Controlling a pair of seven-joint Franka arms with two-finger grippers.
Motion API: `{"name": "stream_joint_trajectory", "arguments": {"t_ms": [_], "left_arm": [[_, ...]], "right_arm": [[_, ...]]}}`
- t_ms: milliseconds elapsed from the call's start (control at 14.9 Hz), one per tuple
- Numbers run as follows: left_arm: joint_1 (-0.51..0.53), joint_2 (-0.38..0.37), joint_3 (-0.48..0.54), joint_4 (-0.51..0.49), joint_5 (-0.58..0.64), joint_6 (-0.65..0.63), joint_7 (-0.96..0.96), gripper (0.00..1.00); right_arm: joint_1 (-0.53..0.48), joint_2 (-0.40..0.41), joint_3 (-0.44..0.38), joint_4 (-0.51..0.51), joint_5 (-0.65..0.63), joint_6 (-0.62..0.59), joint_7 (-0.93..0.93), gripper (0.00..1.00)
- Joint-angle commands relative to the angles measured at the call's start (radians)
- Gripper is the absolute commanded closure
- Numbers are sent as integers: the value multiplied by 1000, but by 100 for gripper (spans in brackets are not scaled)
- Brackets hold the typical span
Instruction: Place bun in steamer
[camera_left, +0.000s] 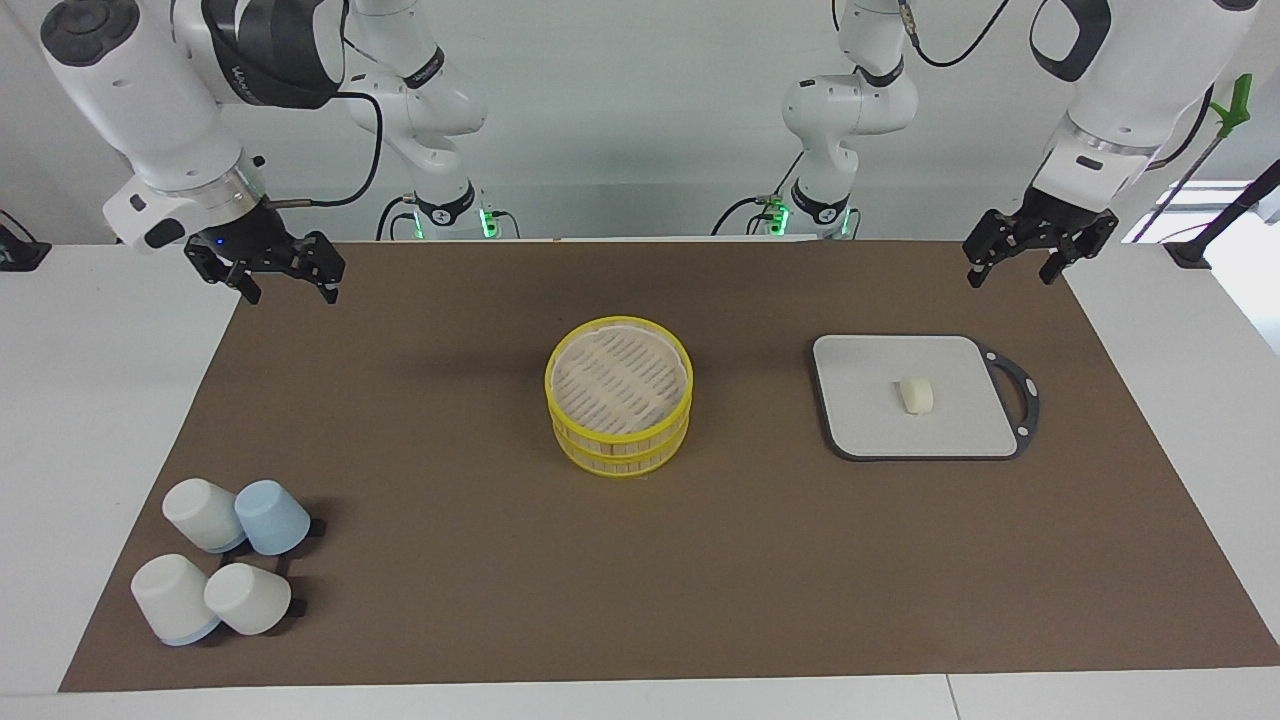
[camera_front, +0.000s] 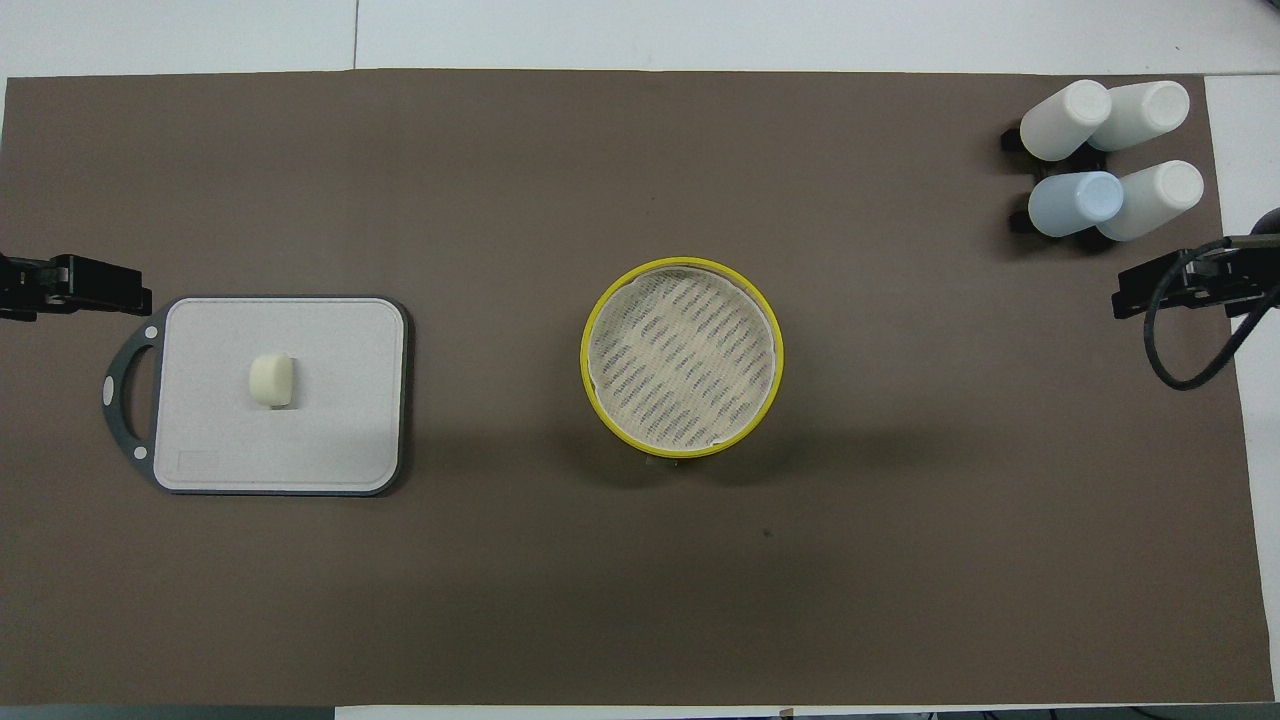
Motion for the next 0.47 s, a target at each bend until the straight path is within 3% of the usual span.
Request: {"name": "stream_joint_trajectory", "arguments": {"t_ms": [0,201,402], "left_arm": [[-4,-13,12,-171,-15,141,45,0],[-1,10,12,-297,-15,301,108,0],[-1,65,14,-349,-15,394,125,0]], "right_arm": [[4,-10,9,-28,-5,50,-19,0],[45,-22,21,-68,12,139,83,0],[197,16,26,-50,1,148,222,0]]}}
